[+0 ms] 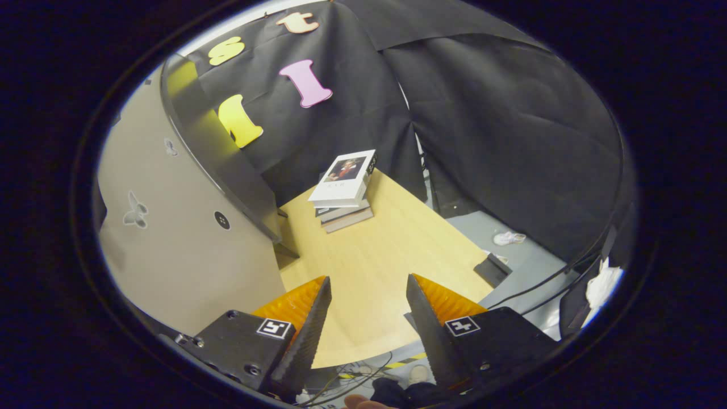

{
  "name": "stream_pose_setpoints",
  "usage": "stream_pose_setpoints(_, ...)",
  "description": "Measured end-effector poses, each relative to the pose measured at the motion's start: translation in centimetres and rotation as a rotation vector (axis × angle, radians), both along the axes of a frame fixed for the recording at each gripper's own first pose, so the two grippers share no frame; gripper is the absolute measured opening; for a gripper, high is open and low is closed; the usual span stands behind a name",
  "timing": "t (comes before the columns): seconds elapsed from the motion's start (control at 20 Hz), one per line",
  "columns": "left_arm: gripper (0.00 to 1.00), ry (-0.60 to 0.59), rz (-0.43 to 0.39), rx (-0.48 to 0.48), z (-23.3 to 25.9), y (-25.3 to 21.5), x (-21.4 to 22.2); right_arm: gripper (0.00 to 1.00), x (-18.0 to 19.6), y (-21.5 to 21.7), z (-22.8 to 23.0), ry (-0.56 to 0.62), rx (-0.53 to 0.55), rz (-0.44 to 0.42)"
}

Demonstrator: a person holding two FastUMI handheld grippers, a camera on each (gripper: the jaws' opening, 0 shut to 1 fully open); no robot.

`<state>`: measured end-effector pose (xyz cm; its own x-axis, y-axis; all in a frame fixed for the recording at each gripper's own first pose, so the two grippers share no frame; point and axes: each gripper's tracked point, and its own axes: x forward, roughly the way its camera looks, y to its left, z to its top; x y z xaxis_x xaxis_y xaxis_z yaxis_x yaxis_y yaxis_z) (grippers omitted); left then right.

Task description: Open the cabinet door with the right hand, grasp the bottle in the cabinet with the left hand and place it on the coaster, then close the cabinet door with the right hand.

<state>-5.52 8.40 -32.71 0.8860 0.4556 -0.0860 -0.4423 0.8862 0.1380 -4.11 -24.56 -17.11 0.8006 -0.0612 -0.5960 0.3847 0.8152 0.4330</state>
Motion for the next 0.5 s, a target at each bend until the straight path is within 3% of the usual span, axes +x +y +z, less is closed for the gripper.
stream_pose_setpoints(0.15,0.76,0.043,0.025,-0.009,-0.7,0.5,0.1,0.84,0.2,0.9,0.9,-0.02,-0.064,0.048)
stream_pose_setpoints(0.35,0.78,0.036,0.009,-0.008,-0.7,0.0,0.3,0.84,0.8,2.2,3.4,-0.072,0.012,0.037)
stream_pose_setpoints(0.5,0.78,0.046,-0.014,-0.017,-1.0,-0.2,0.9,0.84,0.8,2.8,3.9,-0.085,-0.035,0.062)
